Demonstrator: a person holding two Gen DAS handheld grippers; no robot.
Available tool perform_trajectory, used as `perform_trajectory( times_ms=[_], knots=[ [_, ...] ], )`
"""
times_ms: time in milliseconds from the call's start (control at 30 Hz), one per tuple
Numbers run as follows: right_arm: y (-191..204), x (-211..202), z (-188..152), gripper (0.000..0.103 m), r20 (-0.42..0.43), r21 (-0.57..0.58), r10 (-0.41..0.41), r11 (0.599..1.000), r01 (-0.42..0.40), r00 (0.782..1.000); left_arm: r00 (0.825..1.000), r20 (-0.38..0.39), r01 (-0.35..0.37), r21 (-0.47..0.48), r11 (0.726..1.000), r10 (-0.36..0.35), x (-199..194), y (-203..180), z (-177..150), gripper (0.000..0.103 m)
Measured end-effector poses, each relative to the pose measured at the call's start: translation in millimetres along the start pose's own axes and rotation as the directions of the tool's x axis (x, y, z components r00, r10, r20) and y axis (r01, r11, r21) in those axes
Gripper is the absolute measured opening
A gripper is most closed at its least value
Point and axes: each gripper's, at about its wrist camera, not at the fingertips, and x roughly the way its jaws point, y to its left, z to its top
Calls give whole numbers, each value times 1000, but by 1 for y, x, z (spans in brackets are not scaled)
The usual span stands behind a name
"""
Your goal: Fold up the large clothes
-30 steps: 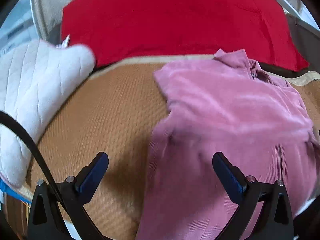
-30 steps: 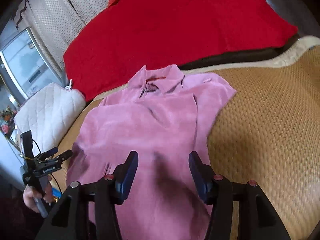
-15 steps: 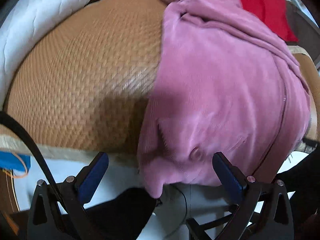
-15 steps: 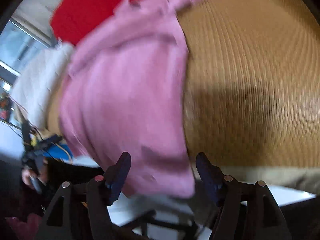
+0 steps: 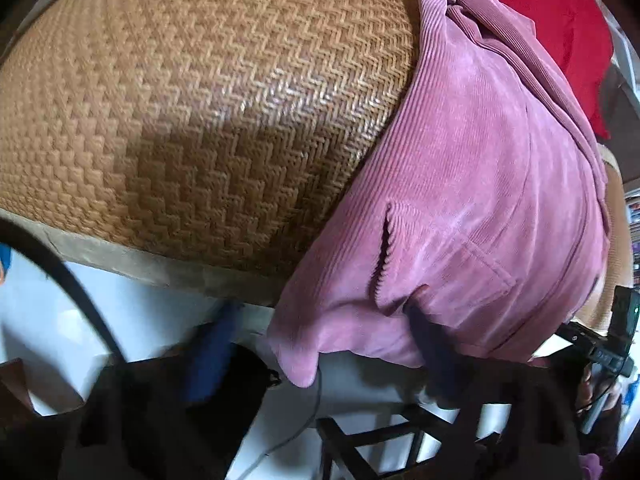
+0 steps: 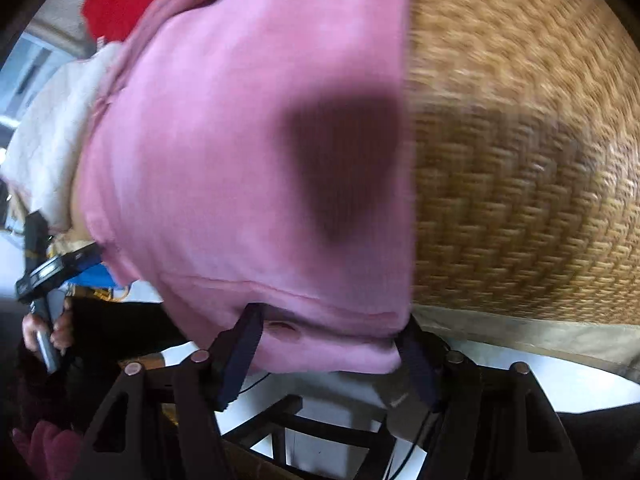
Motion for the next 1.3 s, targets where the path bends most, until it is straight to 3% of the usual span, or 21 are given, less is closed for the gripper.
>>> perform_trajectory(
  times_ms=[67,133,167,267,333,367,400,433,467,600,700,833,900,1000,1133,1200,1300],
  knots=[
    [12,-5,-3,49,12,-58,24,998,-23,1000,1000,-17,19,6,1000,-19,2,2,-5,44],
    [21,-10,-6,49,18,-100,56,994,-54,998,1000,-9,-2,31,1000,2,1,-1,-11,44],
    [22,-9,-6,49,18,-103,56,993,-54,998,1000,-9,-6,35,999,6,1,-2,-12,47],
    [7,-4,7,51,1,-36,53,998,-53,999,999,-27,-18,15,1000,18,4,-2,-12,80],
    [2,0,11,51,-10,0,69,998,-69,998,999,-33,-23,27,999,24,10,-12,-12,79],
    [1,2,13,51,-7,-14,70,997,-70,998,999,-29,-19,49,999,21,10,-15,-14,72],
    [9,1,12,48,7,-69,64,996,-64,998,1000,-22,-15,68,998,16,9,-19,-16,45],
    [15,-1,11,27,18,-97,61,994,-59,998,1000,-26,-11,85,996,13,10,-22,-16,30],
    [18,-3,4,19,30,-112,66,992,-63,997,1000,-29,-3,94,996,6,10,-24,-18,8],
    [34,-36,10,15,113,-138,171,978,-155,979,994,25,101,110,989,-105,-13,-28,-21,7],
    [48,-58,19,15,149,-175,244,960,-217,958,969,81,221,131,967,-232,-38,-31,-20,5],
    [63,-75,46,14,196,-213,305,941,-264,932,917,161,344,143,928,-365,-79,-33,-3,5],
    [67,-84,58,14,223,-213,330,935,-284,917,901,202,361,143,922,-384,-102,-35,0,3],
    [65,-94,81,14,269,-209,351,930,-302,897,853,304,394,156,906,-423,-134,-24,41,3],
    [60,-111,120,14,360,-167,370,929,-331,856,812,424,374,149,915,-401,-171,-16,98,3],
    [47,-125,138,14,420,-140,351,936,-323,837,805,451,374,120,920,-386,-171,-17,124,3],
    [20,-135,171,14,497,-46,308,943,-330,811,814,448,366,101,925,-370,-152,-31,139,3]
  ],
)
